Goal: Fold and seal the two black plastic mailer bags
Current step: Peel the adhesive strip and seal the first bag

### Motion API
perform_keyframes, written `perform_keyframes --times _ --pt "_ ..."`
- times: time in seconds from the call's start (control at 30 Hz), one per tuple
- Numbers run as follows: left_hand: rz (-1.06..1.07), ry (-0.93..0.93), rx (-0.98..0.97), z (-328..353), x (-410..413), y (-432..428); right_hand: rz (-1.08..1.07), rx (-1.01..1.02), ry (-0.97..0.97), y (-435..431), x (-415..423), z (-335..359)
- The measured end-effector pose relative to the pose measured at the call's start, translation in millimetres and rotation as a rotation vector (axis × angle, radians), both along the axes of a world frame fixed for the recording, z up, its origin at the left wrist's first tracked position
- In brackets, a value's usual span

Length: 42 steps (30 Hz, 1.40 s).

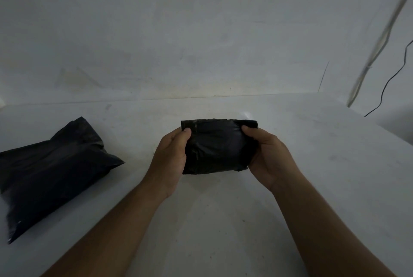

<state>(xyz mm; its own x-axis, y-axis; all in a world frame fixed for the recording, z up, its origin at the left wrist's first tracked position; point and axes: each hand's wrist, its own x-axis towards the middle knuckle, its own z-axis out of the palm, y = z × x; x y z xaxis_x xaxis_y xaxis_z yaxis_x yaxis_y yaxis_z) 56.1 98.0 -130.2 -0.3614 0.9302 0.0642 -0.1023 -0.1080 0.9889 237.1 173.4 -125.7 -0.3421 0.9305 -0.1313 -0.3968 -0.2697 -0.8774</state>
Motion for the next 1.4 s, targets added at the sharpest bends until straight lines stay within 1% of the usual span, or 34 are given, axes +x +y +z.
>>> perform_keyframes --times 0.1,0.2,0.27,0.4,0.6,0.8,0.93,1.1,1.2,1.3,1.4 --pt "0.022 0.015 0.02 2 0 0 -0.017 0.034 -0.045 0 -4 -2" --pt "0.003 0.112 0.087 6 3 -3 -0.035 0.047 -0.058 1 -5 -3" --pt "0.024 0.127 0.102 5 4 -3 -0.032 0.033 -0.062 1 -4 -4" --pt "0.063 0.128 0.084 1 -1 -1 0.028 -0.021 -0.009 2 -2 -4" --pt "0.062 0.061 0.028 -1 -5 1 0.085 -0.12 0.051 4 3 -1" --pt "-0.029 -0.091 -0.048 -2 -8 4 0.1 -0.155 0.052 8 7 6" --pt "0.004 -0.077 -0.068 -6 -9 4 0.146 -0.149 -0.015 12 7 8" --pt "0.073 -0.035 -0.023 -9 -4 6 0.196 -0.102 0.008 12 4 7" --pt "0.103 -0.003 -0.01 -10 -2 5 0.193 -0.108 0.007 11 1 3" --pt "0.117 -0.035 -0.016 -12 -2 5 0.194 -0.113 0.042 10 2 1" --pt "0.085 -0.091 -0.018 -11 -3 5 0.207 -0.104 0.079 8 3 1"
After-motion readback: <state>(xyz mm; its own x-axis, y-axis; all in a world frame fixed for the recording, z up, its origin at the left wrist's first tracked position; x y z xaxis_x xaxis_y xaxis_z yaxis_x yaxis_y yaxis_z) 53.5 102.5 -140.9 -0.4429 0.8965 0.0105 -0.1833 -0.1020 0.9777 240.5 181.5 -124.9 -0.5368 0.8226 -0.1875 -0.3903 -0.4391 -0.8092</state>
